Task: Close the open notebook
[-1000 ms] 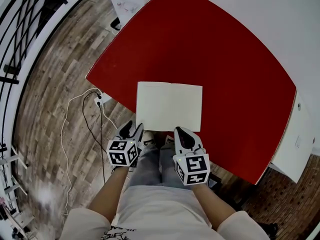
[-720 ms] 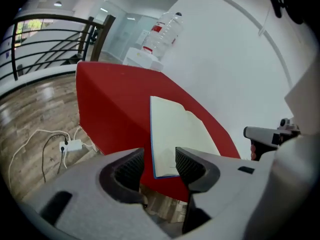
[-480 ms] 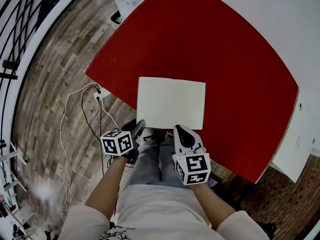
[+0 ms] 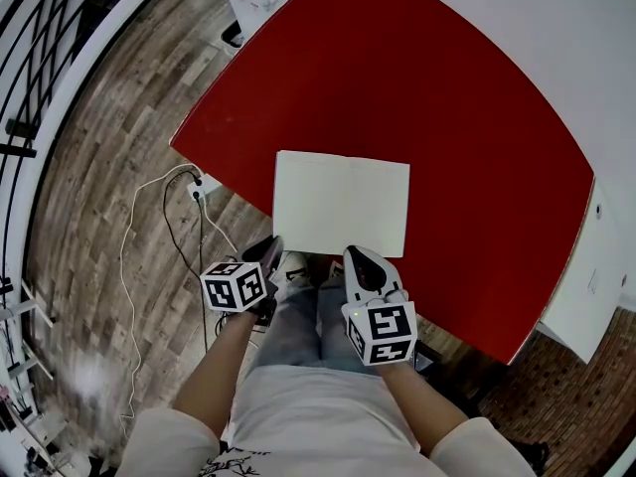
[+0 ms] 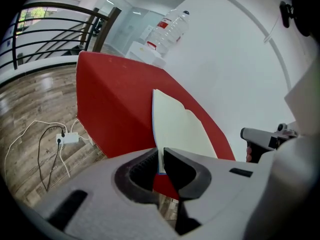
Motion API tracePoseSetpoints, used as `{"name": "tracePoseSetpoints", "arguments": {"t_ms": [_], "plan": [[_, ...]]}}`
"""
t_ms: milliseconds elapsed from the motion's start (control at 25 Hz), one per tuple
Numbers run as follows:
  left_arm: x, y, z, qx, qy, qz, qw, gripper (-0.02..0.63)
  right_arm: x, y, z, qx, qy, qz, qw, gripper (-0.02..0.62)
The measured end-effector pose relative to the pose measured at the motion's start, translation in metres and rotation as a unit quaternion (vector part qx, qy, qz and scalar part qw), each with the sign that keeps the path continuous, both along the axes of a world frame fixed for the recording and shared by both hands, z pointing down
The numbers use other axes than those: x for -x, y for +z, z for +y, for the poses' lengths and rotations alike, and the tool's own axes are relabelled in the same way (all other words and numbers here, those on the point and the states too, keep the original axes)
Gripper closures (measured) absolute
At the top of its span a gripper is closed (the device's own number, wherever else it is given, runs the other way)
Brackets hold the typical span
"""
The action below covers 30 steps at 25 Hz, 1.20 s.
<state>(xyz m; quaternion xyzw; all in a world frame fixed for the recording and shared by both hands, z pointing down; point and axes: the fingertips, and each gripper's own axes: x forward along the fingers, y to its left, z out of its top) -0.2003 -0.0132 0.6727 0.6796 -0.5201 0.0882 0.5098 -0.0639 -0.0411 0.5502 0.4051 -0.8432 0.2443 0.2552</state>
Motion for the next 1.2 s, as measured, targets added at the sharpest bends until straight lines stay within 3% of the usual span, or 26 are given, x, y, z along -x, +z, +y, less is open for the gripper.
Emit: {"name": "tracePoseSetpoints", "arguments": {"t_ms": [200,560,880,1200], "plan": [[-0.002,-0.015,-0.001,-0.008,0.009,-0.015,0.9998,0.569,-0.002,0.001,0.001,-0.001,0.000,-0.002,1.000,0.589],[-0.020,-0.080,-0.009,-0.047,0.064,-0.060,0.9950,0.577,-0.011,-0.010,-0.004,-0.017,0.008,-0.003,1.000,0.590],[-0.080,-0.129,-0.019,-0.091,0.164,-0.117,0.9752,0.583,-0.051,-0.023,-0.013,-0.030,0.052,-0.009,0.998,0.589],[-0.136,-0.136,-0.024,-0.104,0.214,-0.116,0.9644,0.584,-0.097,-0.026,-0.013,-0.033,0.095,-0.009,0.995,0.591]]}}
